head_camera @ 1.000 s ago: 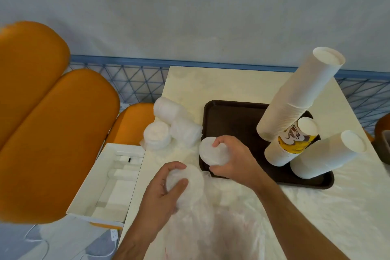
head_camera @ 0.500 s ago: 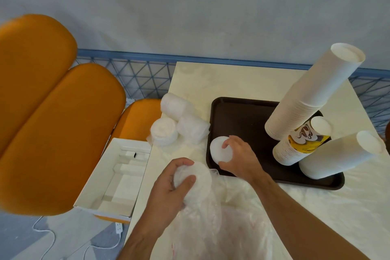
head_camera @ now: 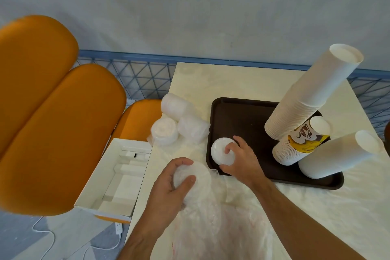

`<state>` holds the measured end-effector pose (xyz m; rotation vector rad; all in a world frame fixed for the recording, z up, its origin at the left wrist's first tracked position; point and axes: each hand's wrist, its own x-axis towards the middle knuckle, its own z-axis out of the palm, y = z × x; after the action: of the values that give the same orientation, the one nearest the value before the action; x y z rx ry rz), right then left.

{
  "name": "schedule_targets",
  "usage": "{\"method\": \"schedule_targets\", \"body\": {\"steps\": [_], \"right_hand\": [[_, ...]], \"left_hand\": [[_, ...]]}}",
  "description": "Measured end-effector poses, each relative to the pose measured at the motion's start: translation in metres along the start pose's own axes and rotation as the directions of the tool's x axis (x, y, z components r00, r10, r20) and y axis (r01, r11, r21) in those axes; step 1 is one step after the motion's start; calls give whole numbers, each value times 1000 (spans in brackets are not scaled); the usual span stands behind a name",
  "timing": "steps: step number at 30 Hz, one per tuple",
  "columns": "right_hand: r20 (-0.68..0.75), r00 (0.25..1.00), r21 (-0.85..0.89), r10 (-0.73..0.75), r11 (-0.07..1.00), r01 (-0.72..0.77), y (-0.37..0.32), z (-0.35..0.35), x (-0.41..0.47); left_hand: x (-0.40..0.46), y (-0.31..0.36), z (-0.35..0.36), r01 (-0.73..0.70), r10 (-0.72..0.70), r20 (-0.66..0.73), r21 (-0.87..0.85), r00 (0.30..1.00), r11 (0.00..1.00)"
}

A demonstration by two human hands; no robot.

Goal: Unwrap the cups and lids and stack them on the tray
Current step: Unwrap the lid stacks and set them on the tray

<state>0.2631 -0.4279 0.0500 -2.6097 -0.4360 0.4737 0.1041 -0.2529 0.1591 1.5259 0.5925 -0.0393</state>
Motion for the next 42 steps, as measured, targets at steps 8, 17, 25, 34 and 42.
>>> {"method": "schedule_targets", "body": {"steps": [8, 17, 25, 34, 42], "right_hand": [[12, 997, 614, 81, 786, -72, -40, -45, -42], [248, 958, 692, -143, 718, -72, -44, -81, -79], [110, 992, 701, 59, 703, -119, -35, -86, -85], [101, 995, 601, 10, 797, -69, -44, -97, -90], [252, 965, 759, -70, 633, -152, -42, -103, -93]], "left_hand": [[3, -6, 3, -14, 17, -34, 86, 999, 996], [6, -2, 21, -107, 103, 41, 104, 994, 989], [4, 4, 32, -110, 104, 69, 90, 992, 990], [2, 4, 44, -114, 107, 42, 224, 993, 968], [-5, 13, 47, -135, 117, 146, 117, 982, 984]]}}
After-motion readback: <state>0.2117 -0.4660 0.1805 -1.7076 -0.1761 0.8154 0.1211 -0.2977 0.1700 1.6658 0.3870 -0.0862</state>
